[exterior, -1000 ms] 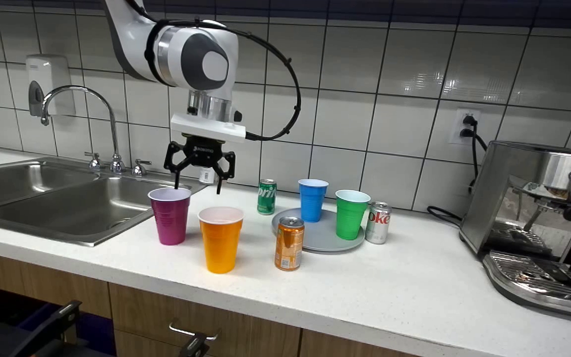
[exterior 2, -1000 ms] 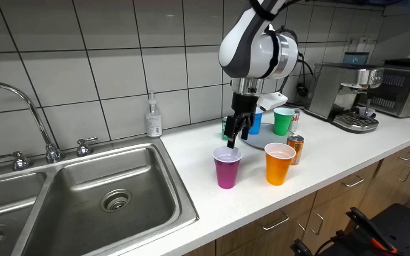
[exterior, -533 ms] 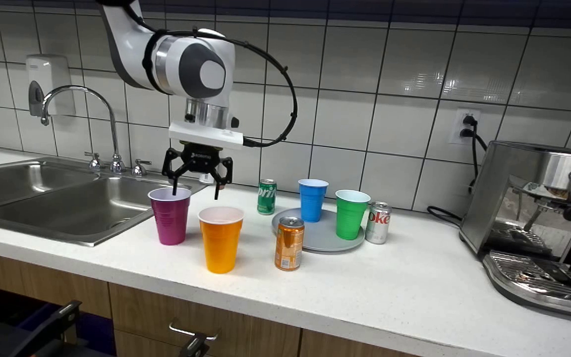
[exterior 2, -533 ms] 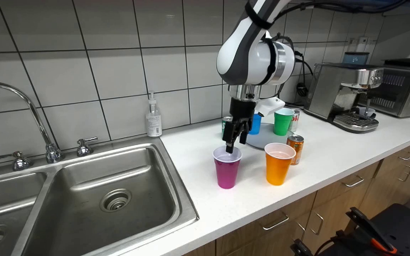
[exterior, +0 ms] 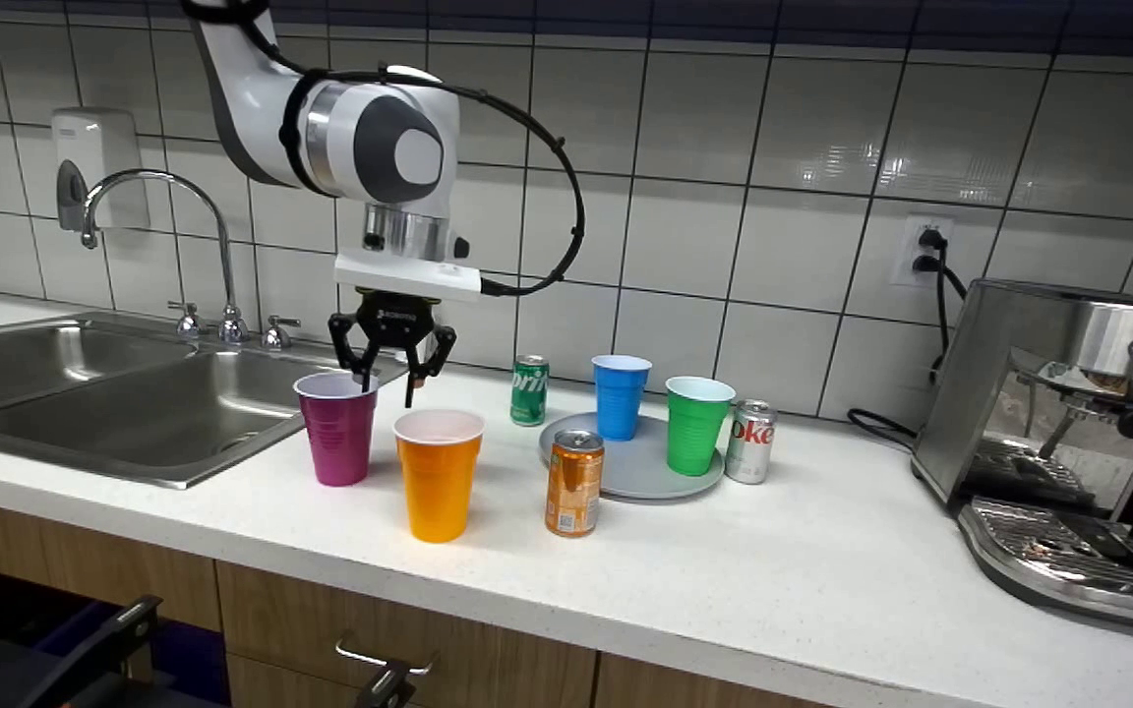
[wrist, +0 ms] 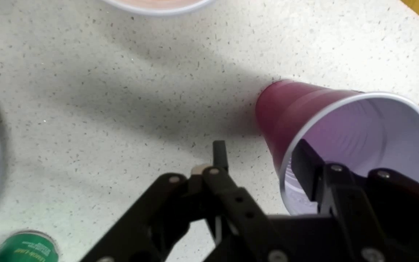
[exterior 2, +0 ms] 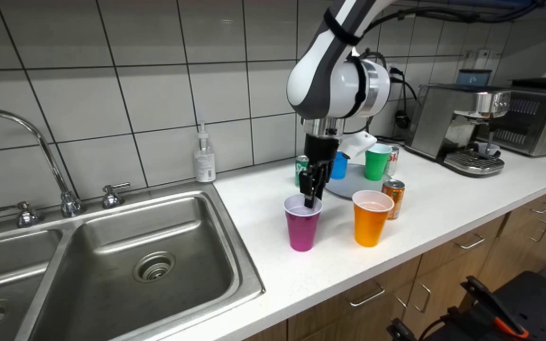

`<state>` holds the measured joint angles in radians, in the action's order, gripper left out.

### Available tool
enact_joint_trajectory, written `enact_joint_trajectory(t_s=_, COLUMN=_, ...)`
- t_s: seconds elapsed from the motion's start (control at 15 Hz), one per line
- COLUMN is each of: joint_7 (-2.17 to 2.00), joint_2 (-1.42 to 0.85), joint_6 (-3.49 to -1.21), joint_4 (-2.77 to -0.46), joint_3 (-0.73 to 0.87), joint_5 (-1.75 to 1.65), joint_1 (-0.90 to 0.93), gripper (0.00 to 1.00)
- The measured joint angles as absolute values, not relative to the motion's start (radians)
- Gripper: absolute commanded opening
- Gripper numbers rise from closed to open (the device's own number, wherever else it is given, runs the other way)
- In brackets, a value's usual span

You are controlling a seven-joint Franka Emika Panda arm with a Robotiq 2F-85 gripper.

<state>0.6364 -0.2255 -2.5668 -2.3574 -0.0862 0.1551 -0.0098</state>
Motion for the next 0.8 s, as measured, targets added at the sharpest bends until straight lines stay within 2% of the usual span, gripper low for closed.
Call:
enact_joint_trajectory(t_s=0.2, joint_7=0.636, joint_2=-0.226, joint_6=-2.567, joint_4=-2.357, joint_3=-0.092, joint_5=0.155, joint_1=-0.01, gripper=0.0)
enact_joint_trajectory(t_s=0.8, joint_7=0.641, joint_2=-0.224, joint_6=-2.567, joint_4=-2.357, joint_3=-0.102, joint_5=0.16, joint_1=-0.01, gripper=0.01)
